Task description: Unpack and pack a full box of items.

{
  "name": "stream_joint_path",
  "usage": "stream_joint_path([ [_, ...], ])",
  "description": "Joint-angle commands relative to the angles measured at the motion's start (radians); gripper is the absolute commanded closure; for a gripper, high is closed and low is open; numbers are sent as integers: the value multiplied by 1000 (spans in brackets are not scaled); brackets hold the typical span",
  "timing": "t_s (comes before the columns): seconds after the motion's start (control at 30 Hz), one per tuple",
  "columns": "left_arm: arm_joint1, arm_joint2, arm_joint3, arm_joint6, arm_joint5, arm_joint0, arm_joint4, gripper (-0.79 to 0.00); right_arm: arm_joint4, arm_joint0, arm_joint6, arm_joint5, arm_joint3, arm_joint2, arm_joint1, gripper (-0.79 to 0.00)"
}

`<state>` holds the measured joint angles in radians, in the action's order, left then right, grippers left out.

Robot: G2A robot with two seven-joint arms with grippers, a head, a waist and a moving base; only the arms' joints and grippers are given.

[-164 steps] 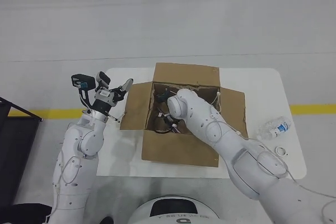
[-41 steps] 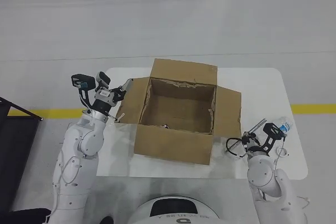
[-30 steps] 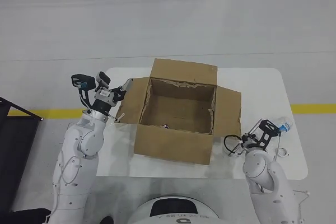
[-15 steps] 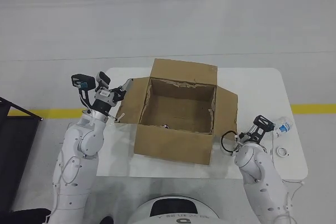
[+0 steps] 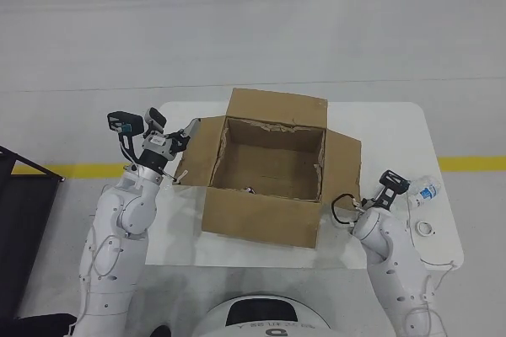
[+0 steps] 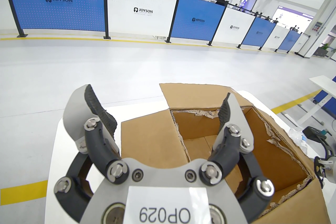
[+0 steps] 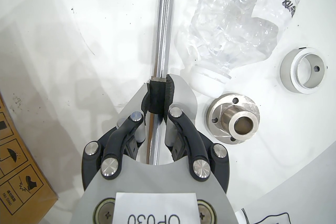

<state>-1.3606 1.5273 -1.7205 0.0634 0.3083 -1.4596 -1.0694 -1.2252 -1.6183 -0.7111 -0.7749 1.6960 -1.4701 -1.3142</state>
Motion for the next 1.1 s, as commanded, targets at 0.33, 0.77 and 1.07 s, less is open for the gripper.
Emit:
stream_joint_path([
  [0.33, 0, 0, 0, 0, 0, 0, 0, -785, -22, -12, -20, 3, 12, -13, -4, -182],
  [0.77, 0, 0, 0, 0, 0, 0, 0, -785, -26, -127, 57, -12, 158, -25, -12, -249],
  [1.07, 0, 0, 0, 0, 0, 0, 0, -785, 153, -392, 367, 60, 477, -73, -30, -354],
])
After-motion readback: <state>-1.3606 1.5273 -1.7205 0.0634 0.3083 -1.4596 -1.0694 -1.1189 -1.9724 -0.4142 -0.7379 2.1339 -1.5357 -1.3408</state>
